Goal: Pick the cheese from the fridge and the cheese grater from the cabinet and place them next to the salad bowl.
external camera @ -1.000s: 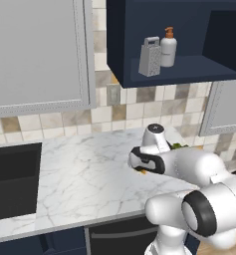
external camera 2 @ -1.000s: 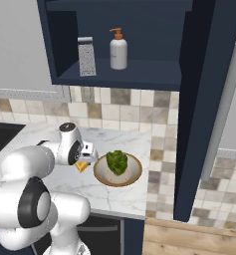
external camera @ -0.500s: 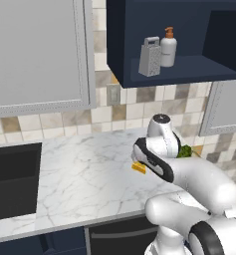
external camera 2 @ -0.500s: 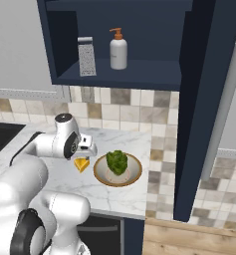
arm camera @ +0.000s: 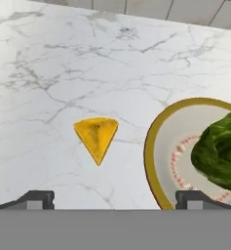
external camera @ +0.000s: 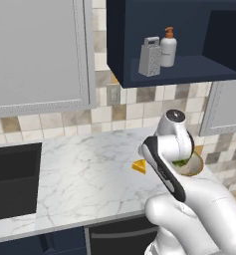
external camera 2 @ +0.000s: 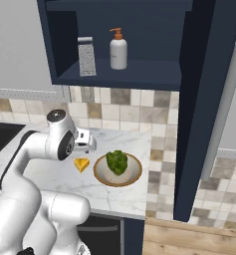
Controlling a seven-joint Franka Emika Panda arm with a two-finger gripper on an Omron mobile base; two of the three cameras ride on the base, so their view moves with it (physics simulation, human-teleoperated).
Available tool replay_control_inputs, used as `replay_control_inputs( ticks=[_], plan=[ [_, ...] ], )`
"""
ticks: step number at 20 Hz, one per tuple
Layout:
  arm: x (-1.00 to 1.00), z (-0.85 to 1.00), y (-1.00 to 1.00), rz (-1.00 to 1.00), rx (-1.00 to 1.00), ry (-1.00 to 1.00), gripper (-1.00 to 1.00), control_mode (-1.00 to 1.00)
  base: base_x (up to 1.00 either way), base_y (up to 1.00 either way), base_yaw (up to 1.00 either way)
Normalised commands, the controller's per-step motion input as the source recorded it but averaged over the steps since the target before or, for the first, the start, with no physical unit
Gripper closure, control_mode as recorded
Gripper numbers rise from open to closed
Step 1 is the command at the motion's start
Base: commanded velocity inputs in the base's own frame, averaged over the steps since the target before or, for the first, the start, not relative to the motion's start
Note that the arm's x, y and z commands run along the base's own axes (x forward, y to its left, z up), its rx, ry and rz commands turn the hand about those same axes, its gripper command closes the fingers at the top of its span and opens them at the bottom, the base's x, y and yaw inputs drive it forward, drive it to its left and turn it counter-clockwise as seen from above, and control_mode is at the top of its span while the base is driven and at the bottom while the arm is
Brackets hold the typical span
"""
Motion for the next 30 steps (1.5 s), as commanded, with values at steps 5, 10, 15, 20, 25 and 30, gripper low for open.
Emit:
replay_control_inputs(
  ticks=[5,10,15,20,25,30],
  plan=[
    [-0.23,0.54,-0.12,0.0,0.0,-0.16,-1.0,-1.0,0.0,0.0,0.0],
    [-0.16,0.6,-0.09,0.0,0.0,-0.07,-1.0,-1.0,0.0,0.0,0.0],
    [-0.13,0.6,-0.1,0.0,0.0,-0.12,-1.0,-1.0,0.0,0.0,0.0],
    [-0.08,0.59,-0.04,0.0,0.0,-0.07,-1.0,-1.0,0.0,0.0,0.0],
    [-0.04,0.57,-0.03,-0.02,0.0,-0.02,-1.0,-1.0,0.0,0.0,0.0],
    [-0.05,0.61,-0.03,-0.05,0.0,0.0,-1.0,-1.0,0.0,0.0,0.0]
  ],
)
